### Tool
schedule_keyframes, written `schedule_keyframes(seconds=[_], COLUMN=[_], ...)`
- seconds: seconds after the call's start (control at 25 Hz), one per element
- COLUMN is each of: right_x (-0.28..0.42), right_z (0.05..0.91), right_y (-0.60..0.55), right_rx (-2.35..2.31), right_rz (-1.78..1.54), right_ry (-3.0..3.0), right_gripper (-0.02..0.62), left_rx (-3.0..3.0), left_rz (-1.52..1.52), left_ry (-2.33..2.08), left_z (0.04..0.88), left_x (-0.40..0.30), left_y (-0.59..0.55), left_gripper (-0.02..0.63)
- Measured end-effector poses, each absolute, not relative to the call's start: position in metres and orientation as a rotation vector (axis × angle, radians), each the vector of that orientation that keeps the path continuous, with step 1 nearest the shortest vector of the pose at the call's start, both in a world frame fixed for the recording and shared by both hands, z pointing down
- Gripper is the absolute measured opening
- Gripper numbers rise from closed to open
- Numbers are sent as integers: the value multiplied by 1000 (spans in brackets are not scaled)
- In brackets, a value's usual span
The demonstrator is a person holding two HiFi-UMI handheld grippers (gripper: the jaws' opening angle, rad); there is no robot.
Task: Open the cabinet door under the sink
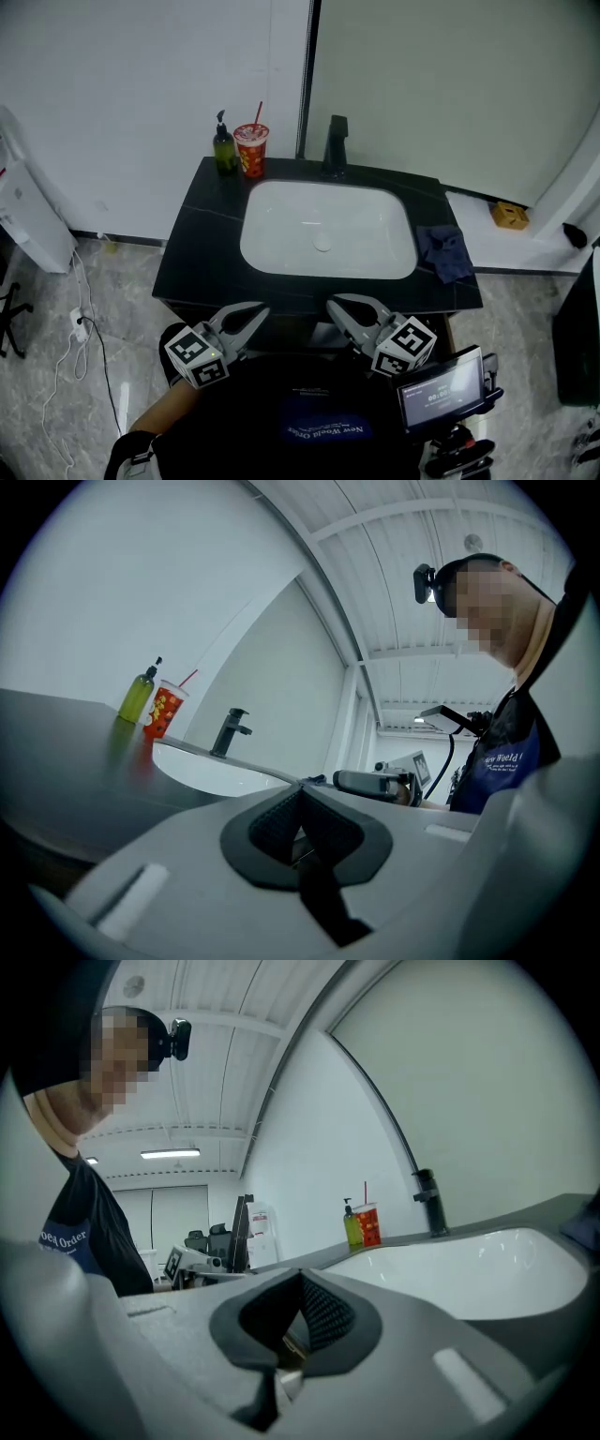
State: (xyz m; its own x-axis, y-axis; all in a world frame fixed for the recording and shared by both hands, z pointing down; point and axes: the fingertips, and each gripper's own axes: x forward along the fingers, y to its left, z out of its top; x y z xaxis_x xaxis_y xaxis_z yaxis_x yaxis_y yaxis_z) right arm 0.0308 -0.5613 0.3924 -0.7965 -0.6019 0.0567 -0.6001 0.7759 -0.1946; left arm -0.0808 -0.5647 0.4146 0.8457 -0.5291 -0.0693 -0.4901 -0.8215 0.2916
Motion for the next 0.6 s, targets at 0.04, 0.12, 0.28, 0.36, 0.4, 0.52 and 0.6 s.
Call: schedule_keyframes(seconds=[0.04,0.12,0.28,0.36,0.4,0.52,0.6], right_x=[32,34,34,33,32,32,32], right_z=[392,390,391,393,393,394,395], right_y=[-562,-563,-563,-564,-564,-566,-566], right_rx=[-1005,-1018,-1050,-1067,-1074,-1084,-1085], right_rz=[-322,-319,-295,-288,-287,-293,-293], right_ry=[2941,2921,2918,2928,2932,2935,2940], right_gripper=[2,2,2,2,2,0,0], left_rx=[2758,2758,2765,2763,2762,2764,2766], left_rz=[-209,-208,-214,-219,-221,-228,-229], left_ry=[-776,-774,-789,-799,-802,-806,-804], left_z=[415,414,411,410,409,408,408], left_x=[-80,-79,-85,-89,-90,-92,-92], left_y=[-565,-564,-561,-561,-561,-562,-562], left_gripper=[6,6,6,6,6,5,5])
